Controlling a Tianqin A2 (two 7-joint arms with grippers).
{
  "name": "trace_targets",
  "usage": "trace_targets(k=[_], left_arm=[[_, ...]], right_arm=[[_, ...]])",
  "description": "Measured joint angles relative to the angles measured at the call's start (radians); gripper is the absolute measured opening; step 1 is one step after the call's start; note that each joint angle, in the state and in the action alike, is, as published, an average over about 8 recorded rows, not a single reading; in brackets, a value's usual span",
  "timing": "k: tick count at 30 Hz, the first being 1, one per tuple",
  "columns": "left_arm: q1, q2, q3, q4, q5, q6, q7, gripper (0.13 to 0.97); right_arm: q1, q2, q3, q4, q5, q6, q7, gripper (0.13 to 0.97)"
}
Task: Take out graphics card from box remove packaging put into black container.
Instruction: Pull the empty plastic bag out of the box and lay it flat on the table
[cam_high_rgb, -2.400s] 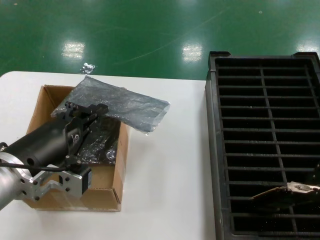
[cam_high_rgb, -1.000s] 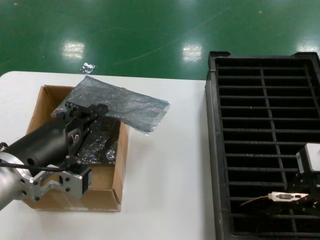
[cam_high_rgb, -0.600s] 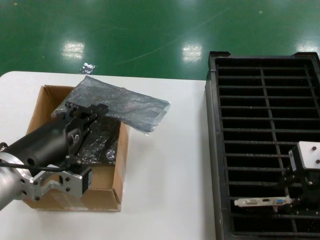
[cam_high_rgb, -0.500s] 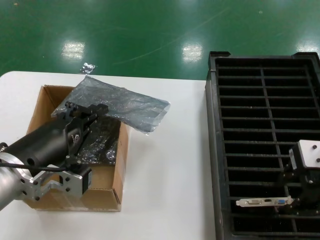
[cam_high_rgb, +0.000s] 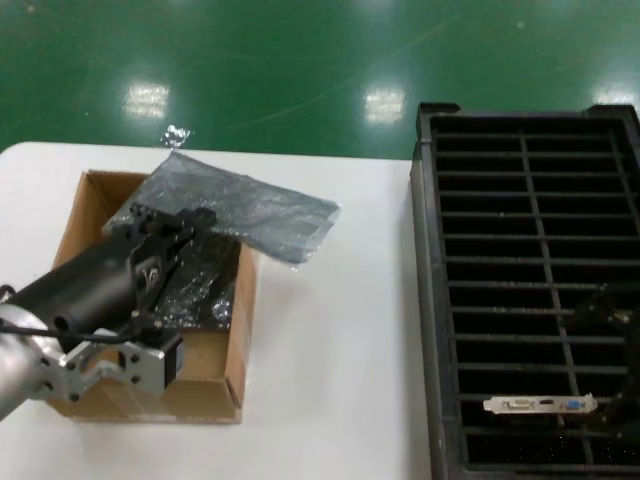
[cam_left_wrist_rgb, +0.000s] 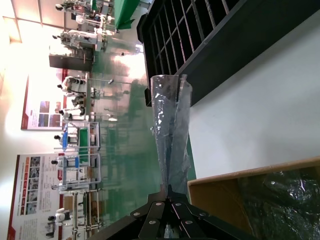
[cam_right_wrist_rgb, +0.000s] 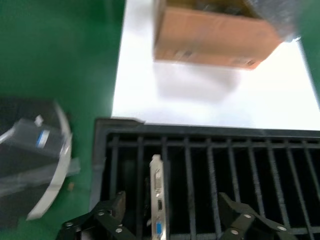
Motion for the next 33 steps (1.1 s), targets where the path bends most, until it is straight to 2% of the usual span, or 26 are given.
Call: trace_targets(k=[2,9,18,26,30,33], left_arm=[[0.000,0.000,0.000,0.000,0.000,0.000,0.000,0.138],[0.000,0.000,0.000,0.000,0.000,0.000,0.000,0.138],[0.000,0.000,0.000,0.000,0.000,0.000,0.000,0.138],[0.000,0.000,0.000,0.000,0.000,0.000,0.000,0.138],[-0.002,0.008,-0.002,-0.005,0.003,0.013,-0.015,0.138],[-0.009,0.032,-0.009,-0.019,0.007,0.056,-0.070,0.138]], right_arm=[[-0.051,0.021,0.052,-0.021,0.047,0.043,-0.024,0.551],[-0.252,0.053,0.273,-0.128,0.284,0.149,-0.104,0.726],[-0.384,0.013,0.488,-0.308,0.630,0.055,-0.084,0.870],[-0.429,0.014,0.554,-0.452,0.891,-0.067,-0.010,0.913],[-0.434,0.024,0.548,-0.474,0.941,-0.082,-0.006,0.947],[-0.434,0.025,0.547,-0.475,0.943,-0.083,-0.006,0.957]])
